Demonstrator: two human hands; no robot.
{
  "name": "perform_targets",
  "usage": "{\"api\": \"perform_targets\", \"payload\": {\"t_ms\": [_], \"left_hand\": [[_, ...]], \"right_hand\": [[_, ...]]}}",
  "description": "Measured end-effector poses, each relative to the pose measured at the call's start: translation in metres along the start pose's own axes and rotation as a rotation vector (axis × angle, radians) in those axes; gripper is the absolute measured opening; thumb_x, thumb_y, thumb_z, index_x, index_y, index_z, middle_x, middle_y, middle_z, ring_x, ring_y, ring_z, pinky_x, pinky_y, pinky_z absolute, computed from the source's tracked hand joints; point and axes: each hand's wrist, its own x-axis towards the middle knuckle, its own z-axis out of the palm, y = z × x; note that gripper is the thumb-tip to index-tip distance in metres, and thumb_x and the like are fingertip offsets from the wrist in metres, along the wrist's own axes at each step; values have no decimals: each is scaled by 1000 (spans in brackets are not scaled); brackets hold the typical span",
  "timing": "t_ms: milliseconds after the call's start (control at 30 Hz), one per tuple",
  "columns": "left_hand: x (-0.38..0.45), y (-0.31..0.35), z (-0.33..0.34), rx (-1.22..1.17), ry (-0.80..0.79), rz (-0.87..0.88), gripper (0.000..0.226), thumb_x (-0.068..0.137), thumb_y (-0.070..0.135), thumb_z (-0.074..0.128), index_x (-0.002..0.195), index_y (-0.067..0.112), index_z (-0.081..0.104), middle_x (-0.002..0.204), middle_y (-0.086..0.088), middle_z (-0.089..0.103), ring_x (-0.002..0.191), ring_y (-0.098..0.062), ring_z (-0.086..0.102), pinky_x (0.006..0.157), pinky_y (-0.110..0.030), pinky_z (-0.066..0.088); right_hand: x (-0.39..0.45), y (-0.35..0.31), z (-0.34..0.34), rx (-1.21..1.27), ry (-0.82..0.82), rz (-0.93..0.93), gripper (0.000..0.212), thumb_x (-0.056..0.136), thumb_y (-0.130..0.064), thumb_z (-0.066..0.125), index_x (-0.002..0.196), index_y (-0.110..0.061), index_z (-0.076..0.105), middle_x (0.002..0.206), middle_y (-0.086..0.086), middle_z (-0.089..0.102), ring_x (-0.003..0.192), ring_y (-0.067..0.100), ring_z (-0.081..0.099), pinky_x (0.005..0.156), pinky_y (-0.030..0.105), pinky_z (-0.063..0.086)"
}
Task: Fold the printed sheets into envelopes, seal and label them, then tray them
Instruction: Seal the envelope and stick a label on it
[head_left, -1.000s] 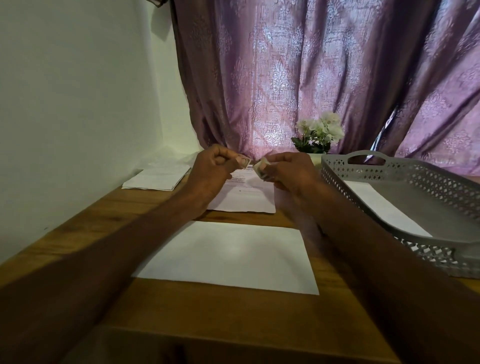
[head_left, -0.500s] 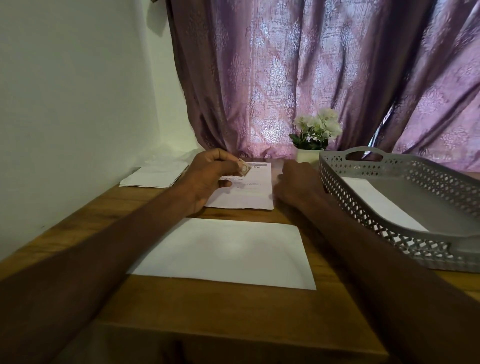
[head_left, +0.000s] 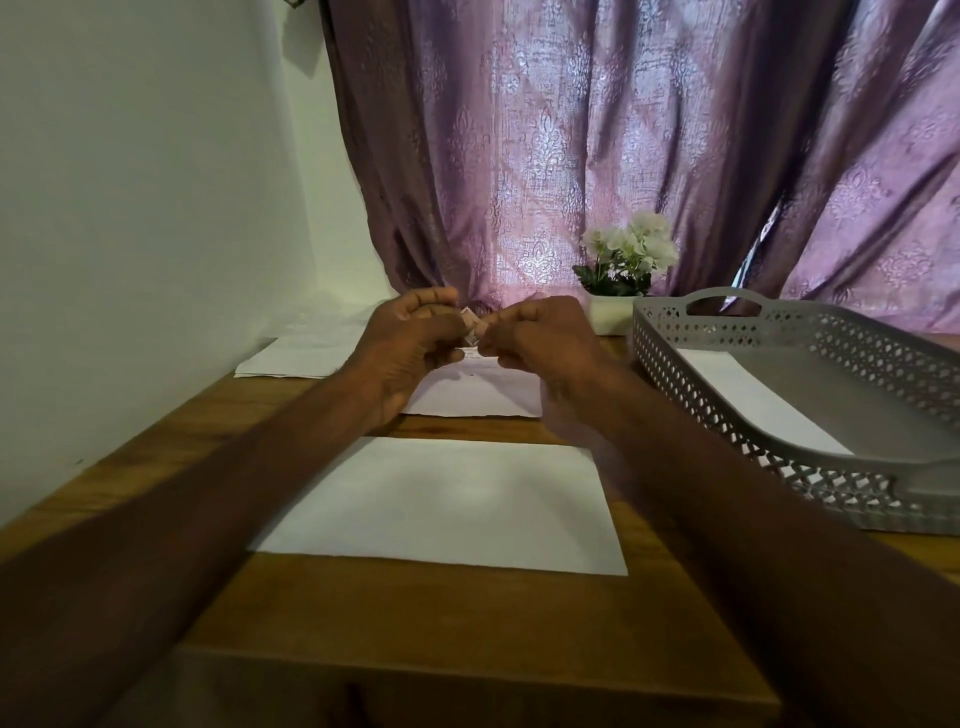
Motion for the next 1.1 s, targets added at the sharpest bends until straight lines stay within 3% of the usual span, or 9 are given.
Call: {"api": "perform_targets", "payload": {"t_ms": [200, 433, 633, 833, 1000, 1100], "left_hand": [[-2, 5, 2, -42, -18, -19, 44, 87, 4, 79, 129, 3, 66, 108, -16, 79, 97, -33, 78, 78, -36, 64], [-4, 7, 0, 1, -78, 4, 45, 93, 2, 72, 135, 7, 60, 113, -16, 76, 96, -30, 77, 73, -36, 63], [-3, 7, 1, 64, -146, 22, 40, 98, -1, 63, 134, 13, 55, 102, -13, 69, 88, -30, 68, 72, -41, 64], [-2, 11, 4, 229, -145, 31, 40, 99, -2, 61, 130, 22, 51, 124, -14, 66, 93, -32, 72, 67, -45, 65], [-1, 14, 7, 346, -119, 31, 41, 101, -4, 58, 122, 30, 52, 109, 1, 60, 91, -25, 63, 49, -36, 61], [-2, 15, 8, 369, -110, 72, 43, 100, -1, 60, 135, 22, 51, 114, 3, 59, 93, -19, 61, 45, -29, 58]], "right_hand": [[-2, -8, -5, 194, -24, 94, 5, 75, -5, 80, 75, -7, 76, 81, 13, 78, 84, 25, 78, 80, 34, 63], [-2, -7, -1, 197, -21, 140, 6, 79, -7, 81, 79, -6, 75, 85, 14, 78, 84, 27, 77, 79, 35, 63], [-2, -7, -2, 172, -50, 161, 15, 78, -9, 82, 89, 0, 78, 85, 14, 78, 86, 28, 78, 79, 35, 63], [-5, -11, -2, 141, -90, 179, 17, 81, -11, 81, 92, 0, 77, 85, 14, 79, 86, 27, 78, 81, 36, 63], [-6, -13, 1, 125, -93, 183, 20, 82, -14, 82, 94, 1, 77, 86, 15, 79, 82, 26, 78, 82, 38, 63], [-5, -13, 0, 128, -97, 179, 19, 82, -14, 82, 93, 0, 77, 85, 14, 79, 82, 26, 78, 80, 36, 63]]}}
